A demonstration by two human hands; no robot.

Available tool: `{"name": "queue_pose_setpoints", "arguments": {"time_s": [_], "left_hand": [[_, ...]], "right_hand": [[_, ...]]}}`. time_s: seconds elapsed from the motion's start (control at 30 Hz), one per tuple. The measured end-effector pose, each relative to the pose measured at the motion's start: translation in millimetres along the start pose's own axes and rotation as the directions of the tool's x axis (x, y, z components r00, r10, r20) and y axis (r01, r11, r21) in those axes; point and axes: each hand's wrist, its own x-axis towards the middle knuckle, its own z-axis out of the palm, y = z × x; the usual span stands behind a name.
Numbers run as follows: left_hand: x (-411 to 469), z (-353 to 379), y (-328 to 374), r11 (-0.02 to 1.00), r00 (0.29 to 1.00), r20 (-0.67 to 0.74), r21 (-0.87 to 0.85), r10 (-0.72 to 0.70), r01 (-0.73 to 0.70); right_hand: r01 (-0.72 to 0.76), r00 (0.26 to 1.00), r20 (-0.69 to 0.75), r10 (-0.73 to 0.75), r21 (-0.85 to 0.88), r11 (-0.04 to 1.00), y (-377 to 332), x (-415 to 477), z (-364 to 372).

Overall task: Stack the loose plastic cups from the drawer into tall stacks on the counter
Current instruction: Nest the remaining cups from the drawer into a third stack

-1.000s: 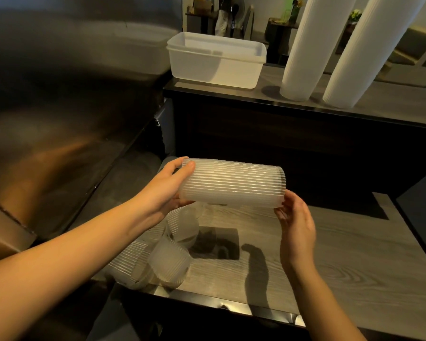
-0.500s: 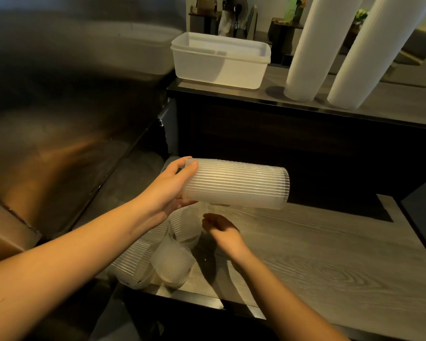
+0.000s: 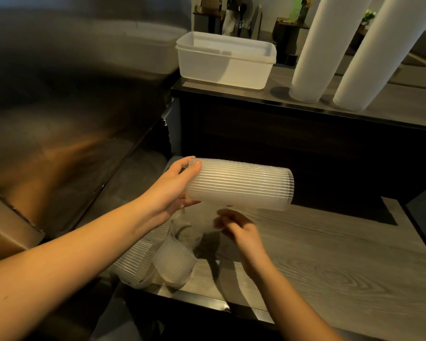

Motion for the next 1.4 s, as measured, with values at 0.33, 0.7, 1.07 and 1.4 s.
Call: {"name": "queue_pose_setpoints", "arguments": {"time_s": [0.33,0.7,1.07,1.4], "left_hand": [[0,-1,-3,1.000,1.000,-0.006,0.014,-0.004,0.004],[1,-1,-4,1.000,1.000,-0.009,0.031,-0.005,0.005],[-1,0,-3,0.998,1.000,-0.017,0.055,-0.005,0.006],[-2,-1,-2,0.992,0.999,-0.013,0.122,0.031,-0.029]], "right_hand": [[0.169,0.899,-0.437,-0.012,0.322,0.932,-2,-12,-85],[0.308,0.911,-0.385,-0.148,0.398,0.864,-44,-26,-100],[0.274,0.946,-0.227,-0.231,0.180,0.945,-36,-34,-74],[0.110,0.941,-0.333,-0.054,0.152,0.982,19,-36,-47]]}}
